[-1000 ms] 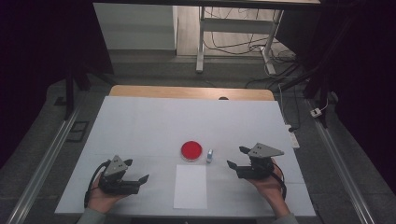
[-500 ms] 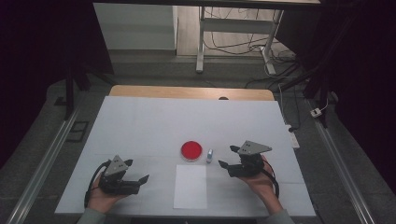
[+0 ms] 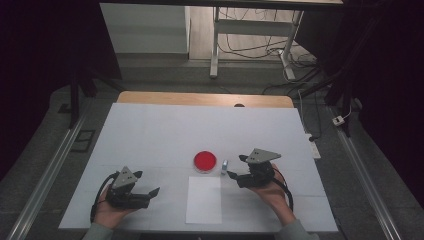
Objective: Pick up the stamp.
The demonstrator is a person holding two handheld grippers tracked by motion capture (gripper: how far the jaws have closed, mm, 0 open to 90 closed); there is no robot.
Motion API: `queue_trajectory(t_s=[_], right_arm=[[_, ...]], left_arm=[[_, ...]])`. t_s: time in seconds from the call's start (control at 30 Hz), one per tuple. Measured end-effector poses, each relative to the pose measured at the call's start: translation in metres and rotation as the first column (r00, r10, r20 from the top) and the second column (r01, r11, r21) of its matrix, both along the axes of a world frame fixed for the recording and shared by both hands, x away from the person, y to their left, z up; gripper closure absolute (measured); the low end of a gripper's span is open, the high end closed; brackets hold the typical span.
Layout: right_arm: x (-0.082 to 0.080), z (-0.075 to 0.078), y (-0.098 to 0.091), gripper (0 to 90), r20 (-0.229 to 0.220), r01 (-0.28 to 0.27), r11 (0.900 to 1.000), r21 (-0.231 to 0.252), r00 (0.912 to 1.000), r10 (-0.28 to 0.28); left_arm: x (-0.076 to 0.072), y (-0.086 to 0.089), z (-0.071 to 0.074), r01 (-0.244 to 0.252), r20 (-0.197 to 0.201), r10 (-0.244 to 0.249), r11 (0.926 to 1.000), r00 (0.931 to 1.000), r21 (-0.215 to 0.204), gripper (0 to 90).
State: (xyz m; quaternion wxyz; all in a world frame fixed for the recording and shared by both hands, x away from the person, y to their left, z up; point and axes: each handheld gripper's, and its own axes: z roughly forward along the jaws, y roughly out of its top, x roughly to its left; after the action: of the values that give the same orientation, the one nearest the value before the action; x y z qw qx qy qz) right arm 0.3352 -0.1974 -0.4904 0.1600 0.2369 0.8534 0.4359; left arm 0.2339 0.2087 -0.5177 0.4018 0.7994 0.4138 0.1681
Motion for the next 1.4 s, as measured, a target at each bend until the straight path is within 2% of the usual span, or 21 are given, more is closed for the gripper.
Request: queue_trajectory(t_s=[0.27,0.73,0.97,1.1,1.4], right_arm=[[0.004,-0.003,0.01,27.2,-0.007,-0.022,0.9997,-0.01,0.9997,0.022],[0.013,-0.01,0.02,30.1,-0.019,-0.026,0.9992,-0.029,0.9995,0.025],[0.017,-0.013,0.025,34.6,-0.018,-0.026,0.9991,-0.035,0.9995,0.025],[0.019,-0.015,0.027,41.2,-0.006,-0.026,0.9985,-0.048,0.9997,0.026],[0.022,-0.018,0.031,49.6,-0.002,-0.046,0.9972,-0.059,0.999,0.046]], left_arm=[[0.0,0.0,0.0,0.003,0.0,-0.003,1.0,1.0,0.002,15.1],[0.0,0.0,0.0,0.006,-0.002,-0.006,1.0,1.0,0.003,15.2],[0.0,0.0,0.0,0.007,-0.003,-0.007,1.0,1.0,0.004,15.2],[0.0,0.0,0.0,0.007,-0.005,-0.007,1.0,1.0,0.004,15.2],[0.0,0.001,0.0,0.004,-0.006,-0.004,1.0,1.0,0.004,15.2]])
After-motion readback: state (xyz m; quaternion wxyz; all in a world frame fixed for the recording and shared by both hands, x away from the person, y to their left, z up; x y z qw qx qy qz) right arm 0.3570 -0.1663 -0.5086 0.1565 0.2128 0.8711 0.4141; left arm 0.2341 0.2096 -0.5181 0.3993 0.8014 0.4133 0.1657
